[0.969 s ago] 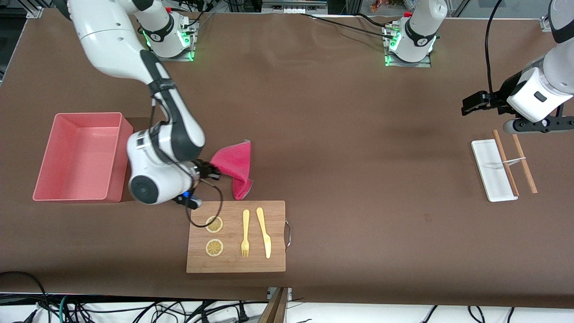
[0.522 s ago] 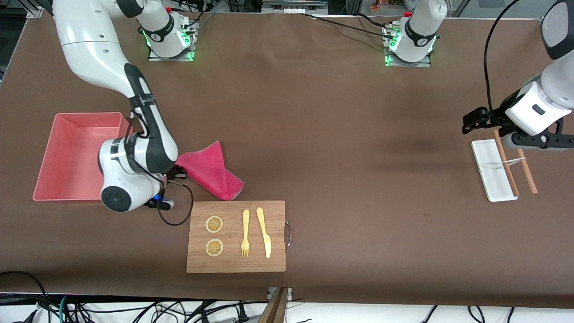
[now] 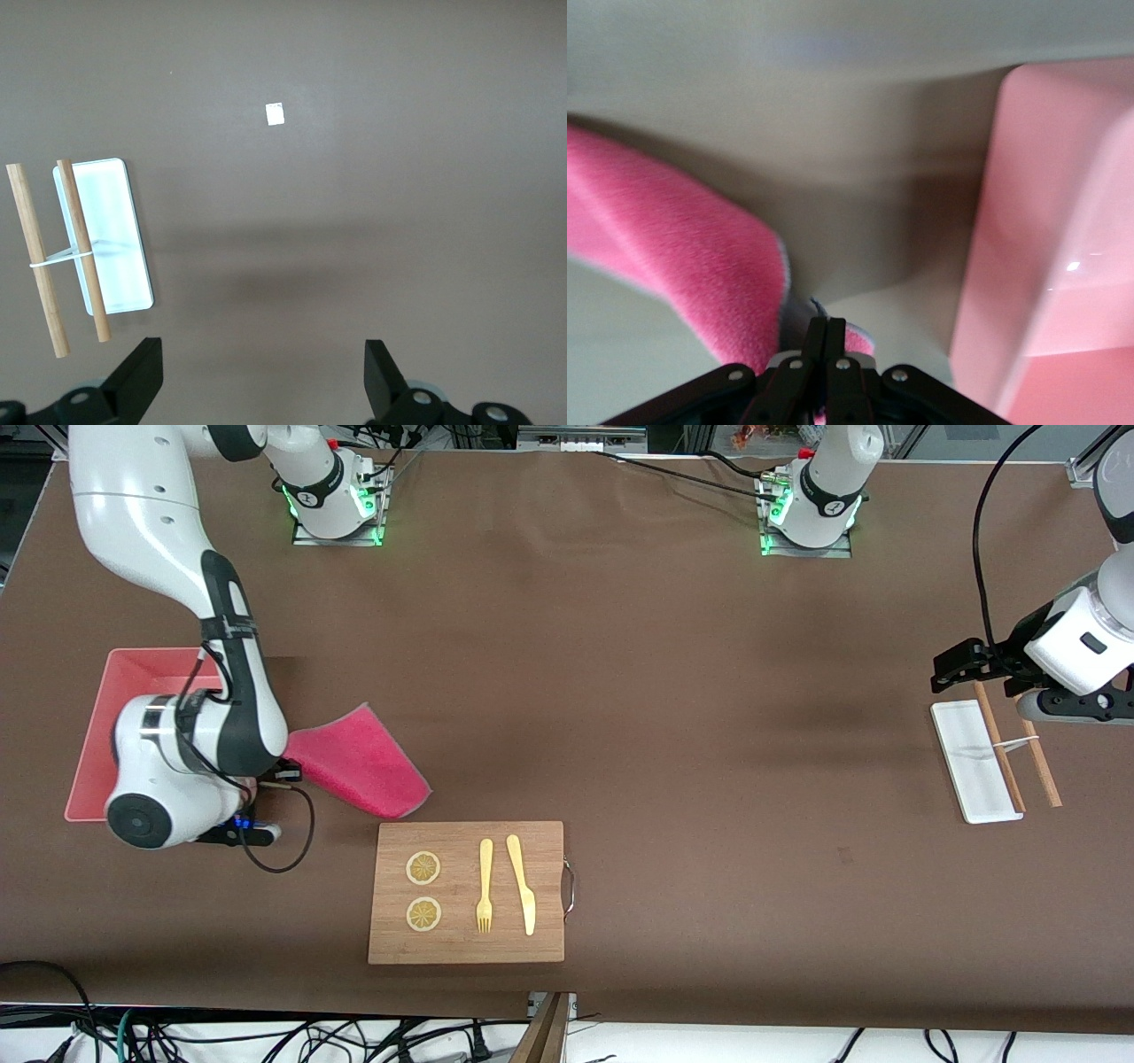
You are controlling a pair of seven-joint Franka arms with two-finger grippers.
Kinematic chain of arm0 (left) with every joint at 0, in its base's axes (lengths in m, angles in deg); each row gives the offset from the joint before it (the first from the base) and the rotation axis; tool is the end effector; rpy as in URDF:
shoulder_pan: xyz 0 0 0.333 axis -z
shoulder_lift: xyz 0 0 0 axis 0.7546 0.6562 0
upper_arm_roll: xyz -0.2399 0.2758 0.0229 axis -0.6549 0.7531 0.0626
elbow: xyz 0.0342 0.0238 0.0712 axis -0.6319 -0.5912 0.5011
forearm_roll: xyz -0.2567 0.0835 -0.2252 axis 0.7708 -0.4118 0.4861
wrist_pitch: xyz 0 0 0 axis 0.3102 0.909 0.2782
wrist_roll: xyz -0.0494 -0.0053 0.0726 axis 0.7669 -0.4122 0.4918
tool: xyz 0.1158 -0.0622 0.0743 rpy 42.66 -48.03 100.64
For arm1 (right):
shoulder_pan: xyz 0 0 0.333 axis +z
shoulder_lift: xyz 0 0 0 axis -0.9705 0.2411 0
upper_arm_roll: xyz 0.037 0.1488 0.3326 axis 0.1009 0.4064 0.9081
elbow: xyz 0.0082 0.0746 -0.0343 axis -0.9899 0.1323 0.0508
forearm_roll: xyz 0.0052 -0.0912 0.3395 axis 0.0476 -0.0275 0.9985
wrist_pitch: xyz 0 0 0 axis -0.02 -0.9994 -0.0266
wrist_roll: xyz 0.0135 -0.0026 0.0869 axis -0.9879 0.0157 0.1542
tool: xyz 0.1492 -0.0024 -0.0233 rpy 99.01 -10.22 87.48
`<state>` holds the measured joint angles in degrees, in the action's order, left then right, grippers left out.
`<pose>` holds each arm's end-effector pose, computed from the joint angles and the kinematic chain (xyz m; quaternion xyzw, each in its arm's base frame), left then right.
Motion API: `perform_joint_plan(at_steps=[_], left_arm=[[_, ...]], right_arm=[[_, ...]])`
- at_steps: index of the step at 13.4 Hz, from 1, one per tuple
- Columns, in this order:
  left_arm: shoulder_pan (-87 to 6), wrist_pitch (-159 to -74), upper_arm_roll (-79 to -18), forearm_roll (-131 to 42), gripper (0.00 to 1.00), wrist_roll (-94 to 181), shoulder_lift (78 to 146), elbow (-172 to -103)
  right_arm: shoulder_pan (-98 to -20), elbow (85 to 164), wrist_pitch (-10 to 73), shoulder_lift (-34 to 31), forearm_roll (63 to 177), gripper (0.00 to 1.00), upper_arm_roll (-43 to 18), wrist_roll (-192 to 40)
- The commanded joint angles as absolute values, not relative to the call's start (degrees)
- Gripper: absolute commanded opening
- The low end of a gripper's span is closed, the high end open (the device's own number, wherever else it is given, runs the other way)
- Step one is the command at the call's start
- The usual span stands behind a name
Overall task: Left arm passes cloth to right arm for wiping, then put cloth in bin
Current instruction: 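Carry the cloth over the pink bin with the right gripper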
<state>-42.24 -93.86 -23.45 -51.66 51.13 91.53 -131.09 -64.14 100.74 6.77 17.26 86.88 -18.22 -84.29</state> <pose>0.5428 -0.0080 0.5694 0.9994 -0.0087 -0.0313 0.0115 0.6593 0.0450 0.2999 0.9743 -0.0180 -0.2194 0.0476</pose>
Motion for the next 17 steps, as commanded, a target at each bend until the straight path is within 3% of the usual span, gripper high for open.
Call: perform_joint_plan(at_steps=[1,4,9,13,17], left_arm=[[-42.5,-92.6,-24.3,-53.6,1.00,52.2,89.8,-132.1],[-42.4,-93.1,-25.4,-53.6,1.00,52.2,87.7,-134.6],[-42.6,-98.8,-26.3,-55.9,1.00,52.3,81.5,-144.0],[-42.6,-99.0,-26.3,-56.4,1.00,52.2,82.1,-143.4],[-42.6,-98.9,-26.3,-56.4,1.00,52.1,83.0,-142.0]], right_arm=[[-64.1,98.1,0.5,14.2,85.5,0.00,-19.4,-81.4],[-64.1,91.6,-7.4,12.1,85.5,0.00,-22.1,-76.5],[-68.5,91.7,-13.2,2.2,82.4,0.00,-21.8,-68.9],[-73.1,97.9,-11.4,-2.3,75.5,0.00,-21.8,-61.1],[-75.9,107.6,-2.5,-2.4,74.5,0.00,-22.2,-60.1]])
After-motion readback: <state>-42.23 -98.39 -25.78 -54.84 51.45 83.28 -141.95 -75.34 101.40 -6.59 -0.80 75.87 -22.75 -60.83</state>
